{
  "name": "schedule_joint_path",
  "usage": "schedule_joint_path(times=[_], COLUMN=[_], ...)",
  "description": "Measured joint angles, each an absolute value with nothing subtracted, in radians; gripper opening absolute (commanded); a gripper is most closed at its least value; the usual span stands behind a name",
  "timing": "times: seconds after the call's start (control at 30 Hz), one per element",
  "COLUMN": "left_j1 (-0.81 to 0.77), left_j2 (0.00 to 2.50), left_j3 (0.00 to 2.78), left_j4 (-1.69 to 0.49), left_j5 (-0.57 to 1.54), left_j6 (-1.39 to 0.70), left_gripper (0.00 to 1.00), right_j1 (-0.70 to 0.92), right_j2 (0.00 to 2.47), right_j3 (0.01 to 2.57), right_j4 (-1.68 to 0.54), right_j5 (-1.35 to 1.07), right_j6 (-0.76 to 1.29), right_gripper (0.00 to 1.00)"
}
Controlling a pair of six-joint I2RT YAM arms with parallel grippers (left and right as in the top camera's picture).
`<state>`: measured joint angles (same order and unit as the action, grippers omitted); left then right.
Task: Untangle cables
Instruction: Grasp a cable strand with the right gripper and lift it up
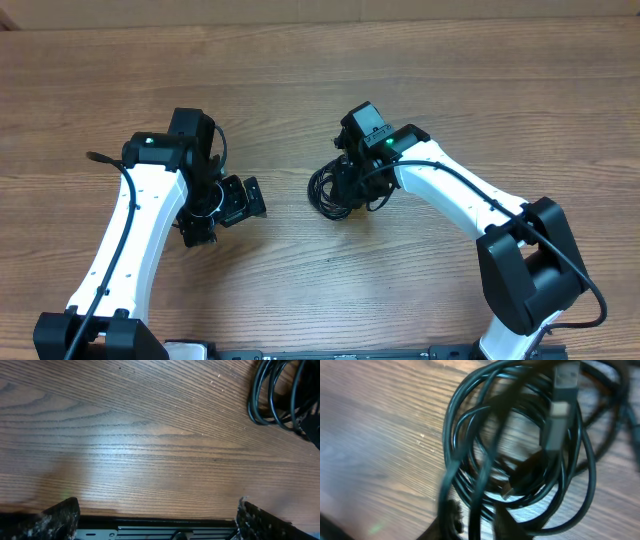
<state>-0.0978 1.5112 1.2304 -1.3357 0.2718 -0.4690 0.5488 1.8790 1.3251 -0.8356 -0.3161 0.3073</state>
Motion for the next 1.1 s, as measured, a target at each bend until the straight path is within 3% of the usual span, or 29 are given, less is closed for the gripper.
schedule_joint_path(times=[0.03,0.27,0.5,0.83,1.1], left_j1=[-0.098,-0.098,-0.098,-0.099,-0.116], left_j2=[1.511,1.511,1.511,1.511,1.511], left_j3=[1.23,1.23,1.23,1.23,1.23], left_j4=[-1.335,-1.325,-1.319,-1.28,-1.252], left_j5=[0.272,0.303,0.326,0.369,0.379], left_j6=[-0.469,-0.469,-0.481,-0.5,-0.518], left_gripper=[1.0,1.0,1.0,0.99,0.64], right_j1=[0.551,0.542,0.484,0.472,0.451], right_j2=[1.879,1.887,1.889,1.889,1.888], right_j3=[1.325,1.453,1.77,2.011,2.156], right_j4=[-0.831,-0.947,-1.202,-1.338,-1.265], right_j5=[-0.331,-0.621,-0.926,-1.138,-1.443], right_j6=[0.311,0.326,0.337,0.299,0.306], right_gripper=[0.04,0.04,0.04,0.04,0.04])
